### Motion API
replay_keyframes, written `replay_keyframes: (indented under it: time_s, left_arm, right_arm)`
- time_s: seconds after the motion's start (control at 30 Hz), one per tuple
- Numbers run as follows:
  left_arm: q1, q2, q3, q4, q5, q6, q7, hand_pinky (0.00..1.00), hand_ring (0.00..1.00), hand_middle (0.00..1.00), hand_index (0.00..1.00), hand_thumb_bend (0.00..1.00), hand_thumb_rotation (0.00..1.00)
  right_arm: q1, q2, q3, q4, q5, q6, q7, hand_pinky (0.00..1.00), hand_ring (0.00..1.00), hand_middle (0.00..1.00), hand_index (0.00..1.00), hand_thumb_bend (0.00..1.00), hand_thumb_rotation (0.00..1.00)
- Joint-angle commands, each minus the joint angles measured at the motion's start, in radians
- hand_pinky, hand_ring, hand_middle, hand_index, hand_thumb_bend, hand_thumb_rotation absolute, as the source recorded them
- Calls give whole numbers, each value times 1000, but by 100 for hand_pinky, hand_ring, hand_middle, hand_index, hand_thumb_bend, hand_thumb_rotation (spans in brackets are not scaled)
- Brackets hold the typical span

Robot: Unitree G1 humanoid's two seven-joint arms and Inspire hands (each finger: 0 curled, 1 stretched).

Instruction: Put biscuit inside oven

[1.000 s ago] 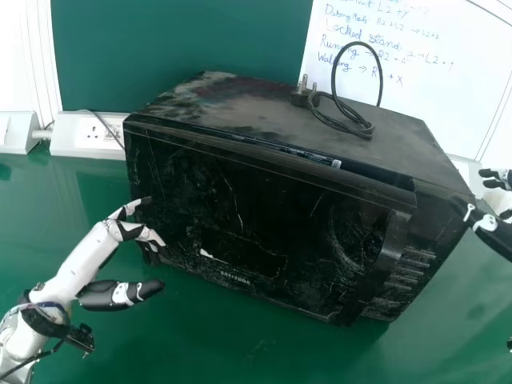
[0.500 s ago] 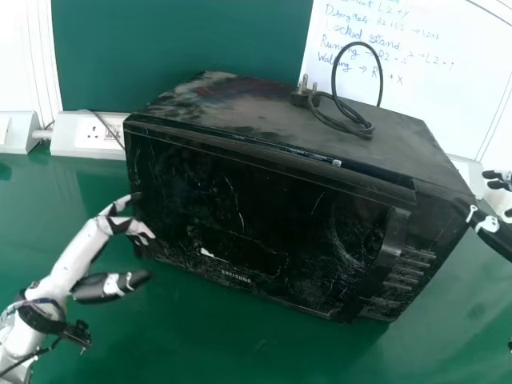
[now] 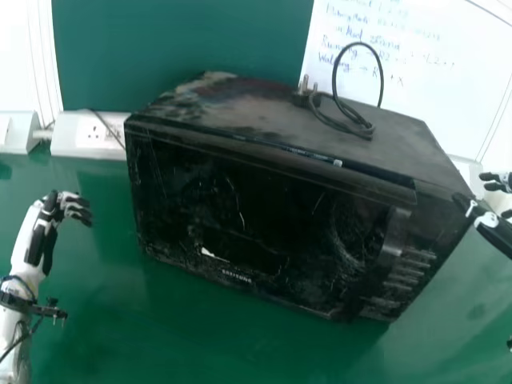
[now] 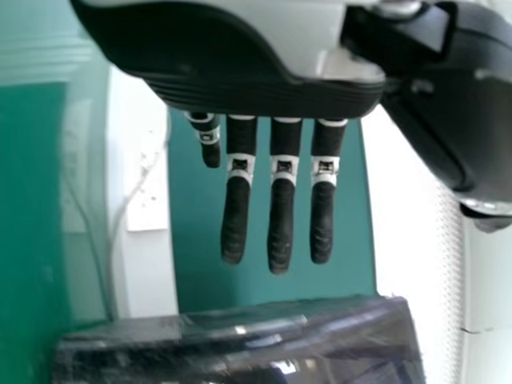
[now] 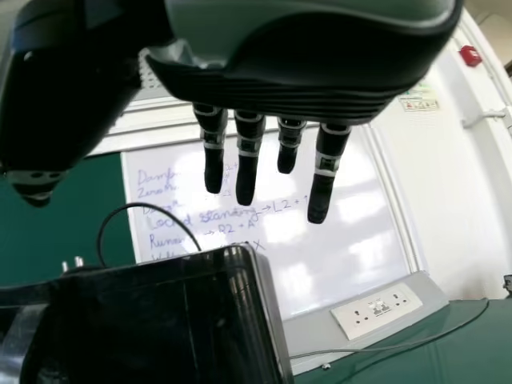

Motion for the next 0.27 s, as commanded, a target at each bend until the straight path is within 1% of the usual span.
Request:
replay_keyframes:
  time_s: [0.0, 0.03, 0.1, 0.13, 0.17, 0.23]
  left_arm:
    - [-33, -6, 26, 63, -23, -26, -31, 34, 39, 42, 48, 51, 7]
    - [-41, -8, 33, 84, -28, -31, -42, 35, 39, 42, 48, 51, 7]
    - [-51, -11, 41, 110, -28, -36, -51, 35, 39, 42, 48, 52, 8]
    - [-54, -12, 44, 119, -24, -40, -52, 35, 39, 42, 48, 52, 8]
    - [-56, -12, 47, 126, -19, -44, -53, 35, 39, 42, 48, 52, 8]
    - [-60, -12, 51, 139, -21, -51, -64, 35, 39, 42, 48, 52, 8]
  right_arm:
    - [-10, -8, -8, 5, 19, 13, -2, 66, 80, 85, 86, 93, 52]
    - [-5, -11, -5, 4, 9, 21, -7, 63, 79, 85, 86, 94, 52]
    - [5, -15, -2, 13, -2, 7, -18, 63, 78, 84, 86, 95, 52]
    - [8, -16, 1, 19, -5, -3, -24, 60, 75, 81, 85, 95, 54]
    - [6, -16, 2, 23, -3, -5, -26, 59, 73, 80, 84, 96, 56]
    - [4, -17, 9, 21, -8, 7, -29, 61, 75, 80, 84, 96, 55]
